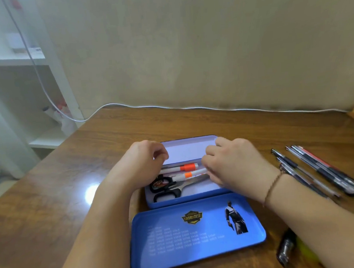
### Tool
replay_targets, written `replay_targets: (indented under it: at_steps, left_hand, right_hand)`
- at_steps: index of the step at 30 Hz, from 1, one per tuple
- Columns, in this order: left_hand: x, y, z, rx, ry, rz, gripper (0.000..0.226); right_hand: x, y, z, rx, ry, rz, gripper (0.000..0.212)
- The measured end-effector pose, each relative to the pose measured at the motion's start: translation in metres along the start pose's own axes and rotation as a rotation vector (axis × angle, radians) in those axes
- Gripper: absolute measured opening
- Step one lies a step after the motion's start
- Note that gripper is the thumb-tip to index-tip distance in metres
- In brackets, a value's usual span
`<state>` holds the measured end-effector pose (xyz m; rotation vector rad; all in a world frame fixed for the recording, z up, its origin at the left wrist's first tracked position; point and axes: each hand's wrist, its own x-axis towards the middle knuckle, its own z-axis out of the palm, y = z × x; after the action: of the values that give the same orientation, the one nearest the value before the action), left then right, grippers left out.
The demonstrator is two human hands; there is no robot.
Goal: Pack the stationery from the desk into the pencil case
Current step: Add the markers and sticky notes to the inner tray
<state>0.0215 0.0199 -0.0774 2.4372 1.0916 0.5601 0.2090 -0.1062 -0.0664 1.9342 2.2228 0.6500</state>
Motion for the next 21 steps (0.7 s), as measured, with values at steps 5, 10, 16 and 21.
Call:
replay_targets:
  at_steps: [5, 10, 16, 21]
  left_hand:
    - [-0.002, 0.005, 0.003, 0.002, -0.072, 0.064, 0.005]
    - [-0.002, 0.01, 0.005, 0.049, -0.119, 0.066, 0.012]
    - [-0.001, 0.011, 0.005, 0.06, -0.125, 0.051, 0.02]
    - [-0.001, 0.011, 0.006, 0.055, -0.128, 0.051, 0.015]
  right_hand:
    - [0.003, -0.003, 0.011, 0.017, 0.057, 0.097, 0.017]
    - [0.002, 0.0, 0.003, 0.279, 0.101, 0.119, 0.021]
    - [-0.011, 0.066, -0.018, 0.469, 0.004, 0.417, 0.014]
    - [-0.012, 0.059, -0.008, 0.502, -0.162, 0.333, 0.013]
